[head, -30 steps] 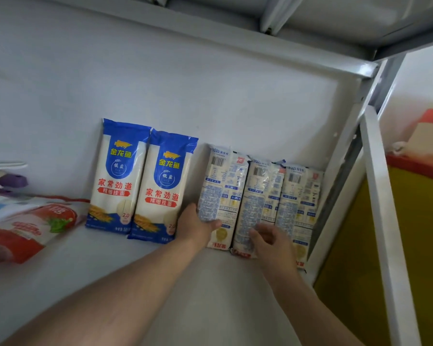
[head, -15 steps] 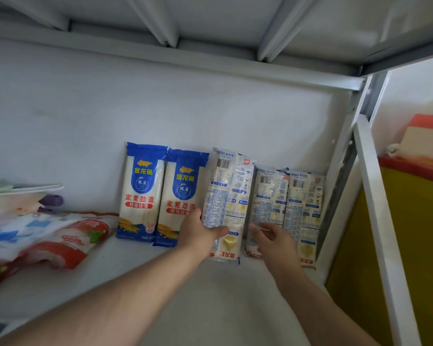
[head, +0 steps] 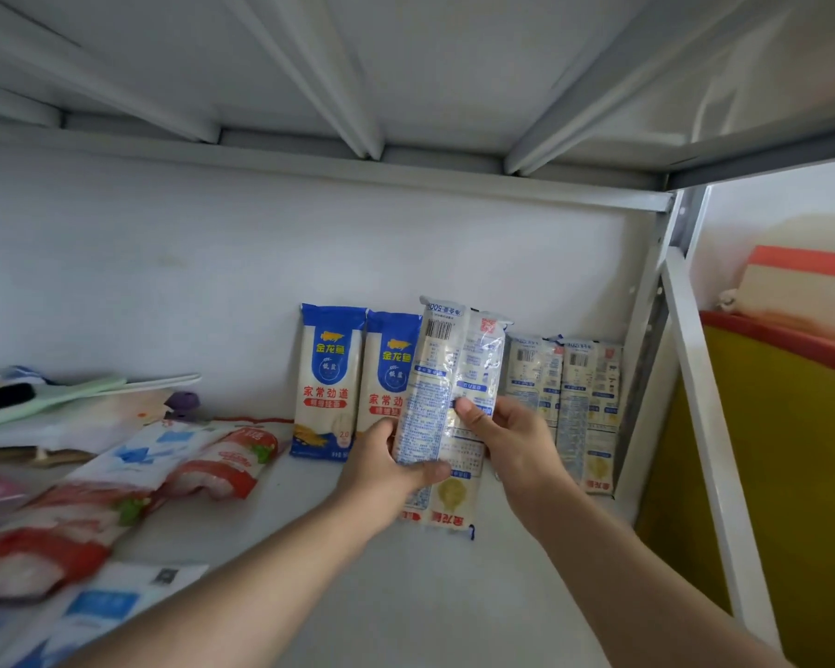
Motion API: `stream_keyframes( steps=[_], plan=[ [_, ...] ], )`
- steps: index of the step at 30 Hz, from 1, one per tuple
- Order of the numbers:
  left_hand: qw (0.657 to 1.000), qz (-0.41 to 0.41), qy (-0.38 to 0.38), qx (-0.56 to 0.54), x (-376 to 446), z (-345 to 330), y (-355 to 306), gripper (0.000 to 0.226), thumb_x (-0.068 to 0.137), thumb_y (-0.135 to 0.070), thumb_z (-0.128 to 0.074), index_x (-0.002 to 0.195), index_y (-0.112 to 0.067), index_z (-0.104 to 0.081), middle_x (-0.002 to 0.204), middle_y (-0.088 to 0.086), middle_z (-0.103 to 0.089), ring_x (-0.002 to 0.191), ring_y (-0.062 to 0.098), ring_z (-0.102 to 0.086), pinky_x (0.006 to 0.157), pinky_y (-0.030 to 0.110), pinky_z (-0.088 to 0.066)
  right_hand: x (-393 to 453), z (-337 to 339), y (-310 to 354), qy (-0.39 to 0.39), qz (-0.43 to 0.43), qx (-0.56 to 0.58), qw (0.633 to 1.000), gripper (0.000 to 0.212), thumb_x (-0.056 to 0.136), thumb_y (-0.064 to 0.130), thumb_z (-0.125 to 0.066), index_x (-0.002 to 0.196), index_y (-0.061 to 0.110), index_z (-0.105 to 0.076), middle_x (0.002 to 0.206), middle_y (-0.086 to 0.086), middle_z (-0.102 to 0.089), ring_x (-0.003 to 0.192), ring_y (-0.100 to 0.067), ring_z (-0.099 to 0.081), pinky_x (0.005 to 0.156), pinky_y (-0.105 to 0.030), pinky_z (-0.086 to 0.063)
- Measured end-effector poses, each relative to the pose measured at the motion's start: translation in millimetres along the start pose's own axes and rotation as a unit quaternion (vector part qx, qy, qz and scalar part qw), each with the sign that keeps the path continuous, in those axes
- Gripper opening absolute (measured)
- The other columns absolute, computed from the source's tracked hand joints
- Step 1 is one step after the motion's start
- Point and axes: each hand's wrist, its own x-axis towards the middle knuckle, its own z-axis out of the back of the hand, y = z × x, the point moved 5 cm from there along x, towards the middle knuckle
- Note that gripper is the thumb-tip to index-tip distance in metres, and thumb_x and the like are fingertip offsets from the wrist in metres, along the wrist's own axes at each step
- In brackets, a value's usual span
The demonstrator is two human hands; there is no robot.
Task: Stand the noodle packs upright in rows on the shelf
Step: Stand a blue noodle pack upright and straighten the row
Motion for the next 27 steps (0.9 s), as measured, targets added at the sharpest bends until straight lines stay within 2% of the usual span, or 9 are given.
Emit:
stream_keyframes(
  steps=[5, 8, 10, 12, 17, 19, 21, 24, 27],
  plan=[
    [1.000, 0.008, 0.021, 0.004, -16.0, 11.2, 1.2, 0.056, 0.071, -0.032, -0.088, 0.120, -0.029, -0.060, 0.108, -0.011, -0.073, 0.098, 0.008, -0.069, 0.087, 0.035, -0.058, -12.4, -9.8, 8.3, 0.005, 0.002, -0.017, 1.000, 0.023, 0.091, 0.025, -0.076, 0.107, 0.009, -0.077, 0.101, -0.007, -0.082, 0.096, -0.027, -0.079, 0.090, -0.051, -0.062],
    [0.999, 0.009, 0.035, -0.026, -25.5, 15.3, -2.8, 0.041, 0.080, -0.032, -0.082, 0.115, -0.034, -0.061, 0.103, -0.014, -0.074, 0.092, 0.002, -0.070, 0.074, 0.022, -0.056, -17.3, -9.9, 11.3, 0.008, 0.002, -0.017, 1.000, 0.023, 0.091, 0.025, -0.075, 0.108, 0.010, -0.076, 0.101, -0.007, -0.082, 0.096, -0.026, -0.079, 0.088, -0.048, -0.063],
    [0.998, 0.004, 0.040, -0.037, -29.0, 16.5, -5.2, 0.034, 0.084, -0.028, -0.078, 0.112, -0.037, -0.061, 0.100, -0.015, -0.074, 0.089, 0.000, -0.071, 0.073, 0.021, -0.055, -20.2, -10.2, 11.7, 0.008, 0.003, -0.014, 1.000, 0.023, 0.091, 0.026, -0.075, 0.108, 0.010, -0.076, 0.101, -0.006, -0.082, 0.096, -0.026, -0.079, 0.084, -0.043, -0.063],
    [0.999, -0.004, 0.028, -0.043, -31.1, 18.0, -6.2, 0.033, 0.085, -0.023, -0.078, 0.112, -0.033, -0.064, 0.096, -0.015, -0.076, 0.085, 0.001, -0.073, 0.072, 0.022, -0.056, -21.1, -10.7, 10.7, 0.010, 0.002, -0.010, 1.000, 0.024, 0.091, 0.027, -0.075, 0.109, 0.010, -0.077, 0.102, -0.007, -0.082, 0.098, -0.027, -0.079, 0.087, -0.044, -0.062],
    [0.998, -0.043, -0.036, -0.033, -35.3, 24.2, -5.1, 0.030, 0.080, -0.020, -0.083, 0.107, -0.022, -0.069, 0.091, -0.009, -0.078, 0.079, 0.006, -0.075, 0.074, 0.033, -0.063, -21.7, -16.2, 12.1, 0.012, -0.003, -0.043, 0.999, 0.022, 0.093, 0.031, -0.074, 0.108, 0.015, -0.078, 0.099, -0.003, -0.082, 0.096, -0.025, -0.079, 0.091, -0.044, -0.062],
    [0.996, -0.055, -0.071, -0.030, -36.0, 24.6, -1.5, 0.030, 0.078, -0.022, -0.084, 0.102, -0.023, -0.067, 0.093, -0.007, -0.077, 0.080, 0.008, -0.075, 0.075, 0.038, -0.063, -23.0, -19.7, 16.1, -0.006, 0.005, -0.072, 0.997, 0.026, 0.093, 0.033, -0.074, 0.112, 0.017, -0.076, 0.097, 0.002, -0.082, 0.094, -0.020, -0.078, 0.085, -0.037, -0.063],
    [0.990, -0.075, -0.118, 0.007, -37.6, 24.5, 0.7, 0.029, 0.077, -0.029, -0.084, 0.096, -0.027, -0.062, 0.096, -0.009, -0.075, 0.082, 0.009, -0.074, 0.072, 0.039, -0.064, -26.2, -21.8, 23.7, -0.044, 0.022, -0.134, 0.990, 0.041, 0.091, 0.039, -0.075, 0.128, 0.022, -0.068, 0.108, 0.005, -0.079, 0.096, -0.012, -0.073, 0.076, -0.026, -0.056],
    [0.974, -0.105, -0.186, 0.078, -43.8, 26.0, -3.2, 0.030, 0.081, -0.037, -0.079, 0.097, -0.027, -0.056, 0.101, -0.011, -0.071, 0.087, 0.009, -0.070, 0.070, 0.030, -0.062, -34.2, -28.1, 32.6, -0.090, 0.051, -0.237, 0.966, 0.059, 0.091, 0.051, -0.070, 0.141, 0.025, -0.056, 0.124, 0.004, -0.067, 0.098, -0.008, -0.064, 0.066, -0.015, -0.043],
    [0.953, -0.150, -0.232, 0.121, -50.1, 24.1, -12.8, 0.025, 0.087, -0.037, -0.073, 0.099, -0.027, -0.053, 0.100, -0.012, -0.066, 0.090, 0.011, -0.065, 0.062, 0.012, -0.047, -45.2, -50.3, 34.3, -0.054, 0.056, -0.197, 0.977, 0.053, 0.092, 0.055, -0.066, 0.135, 0.025, -0.059, 0.120, 0.007, -0.070, 0.097, -0.004, -0.066, 0.065, -0.010, -0.042]
  ],
)
